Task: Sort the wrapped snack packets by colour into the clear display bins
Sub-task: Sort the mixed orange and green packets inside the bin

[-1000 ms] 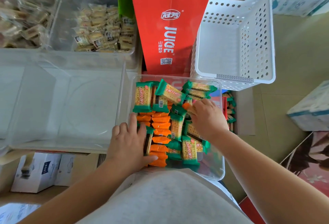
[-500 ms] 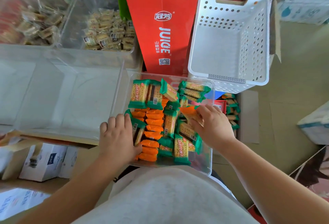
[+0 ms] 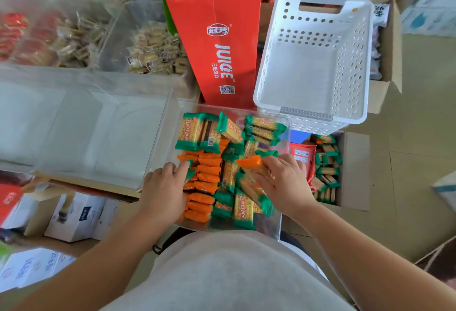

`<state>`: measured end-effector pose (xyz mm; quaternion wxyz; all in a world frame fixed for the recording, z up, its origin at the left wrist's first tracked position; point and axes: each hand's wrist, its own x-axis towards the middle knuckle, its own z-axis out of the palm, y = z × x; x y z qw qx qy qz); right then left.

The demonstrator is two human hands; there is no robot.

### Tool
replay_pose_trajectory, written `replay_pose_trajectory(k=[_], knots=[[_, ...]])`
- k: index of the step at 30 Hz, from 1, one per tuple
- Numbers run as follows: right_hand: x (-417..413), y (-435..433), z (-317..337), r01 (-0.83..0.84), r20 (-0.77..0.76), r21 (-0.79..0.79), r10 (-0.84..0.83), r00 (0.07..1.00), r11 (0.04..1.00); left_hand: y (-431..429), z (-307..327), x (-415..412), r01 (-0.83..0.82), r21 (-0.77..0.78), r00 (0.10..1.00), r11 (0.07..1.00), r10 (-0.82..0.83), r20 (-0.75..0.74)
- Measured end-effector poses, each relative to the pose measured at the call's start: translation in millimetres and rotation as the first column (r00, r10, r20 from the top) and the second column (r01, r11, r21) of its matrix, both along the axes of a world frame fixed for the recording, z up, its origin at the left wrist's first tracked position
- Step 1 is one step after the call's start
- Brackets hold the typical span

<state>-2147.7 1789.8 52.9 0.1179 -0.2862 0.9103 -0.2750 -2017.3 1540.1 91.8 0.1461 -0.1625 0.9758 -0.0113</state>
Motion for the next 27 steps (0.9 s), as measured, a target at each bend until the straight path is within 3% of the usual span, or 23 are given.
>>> replay_pose_trajectory(k=[3, 6, 8, 10, 12, 15, 18, 22, 27], knots=[[2.2, 4.4, 6.2, 0.069, 0.005, -0.114, -0.069, 0.998, 0.991, 9.5, 17.9, -11.6, -0.091, 0.129, 0.993, 0.988, 0.100, -0.068], [2.2, 9.2, 11.3, 0.131, 0.029, -0.178, -0.128, 0.991, 0.975, 23.3, 37.8, -33.6, -0.071, 0.326, 0.970, 0.943, 0.141, -0.199], [0.4, 12.8, 12.7, 0.151, 0.053, -0.196, -0.143, 0.988, 0.969, 32.6, 42.2, -53.6, -0.051, 0.527, 0.967, 0.848, 0.173, -0.185], [0.3, 16.0, 16.8, 0.165, 0.089, -0.245, -0.148, 0.985, 0.955, 36.5, 39.0, -70.6, -0.098, 0.667, 0.977, 0.739, 0.201, -0.079], [2.1, 17.2, 22.3, 0.171, 0.128, -0.290, -0.139, 0.982, 0.941, 30.8, 31.2, -79.0, -0.096, 0.643, 0.984, 0.760, 0.170, -0.053], [5.8, 16.4, 28.1, 0.174, 0.181, -0.314, -0.121, 0.976, 0.933, 11.6, 25.4, -73.2, -0.021, 0.480, 0.993, 0.877, 0.076, -0.095], [10.1, 8.0, 36.2, 0.169, 0.211, -0.353, -0.098, 0.973, 0.920, -10.9, 17.9, -45.7, 0.069, 0.380, 0.995, 0.922, -0.089, 0.035], [16.2, -14.1, 42.5, 0.145, 0.285, -0.418, -0.022, 0.958, 0.897, -33.1, -3.0, -0.6, 0.222, 0.284, 0.926, 0.933, -0.293, 0.238], [25.6, -46.5, 33.4, 0.074, 0.360, -0.289, 0.036, 0.932, 0.954, -32.4, -16.8, 15.8, 0.440, 0.156, 0.814, 0.884, -0.466, 0.347]])
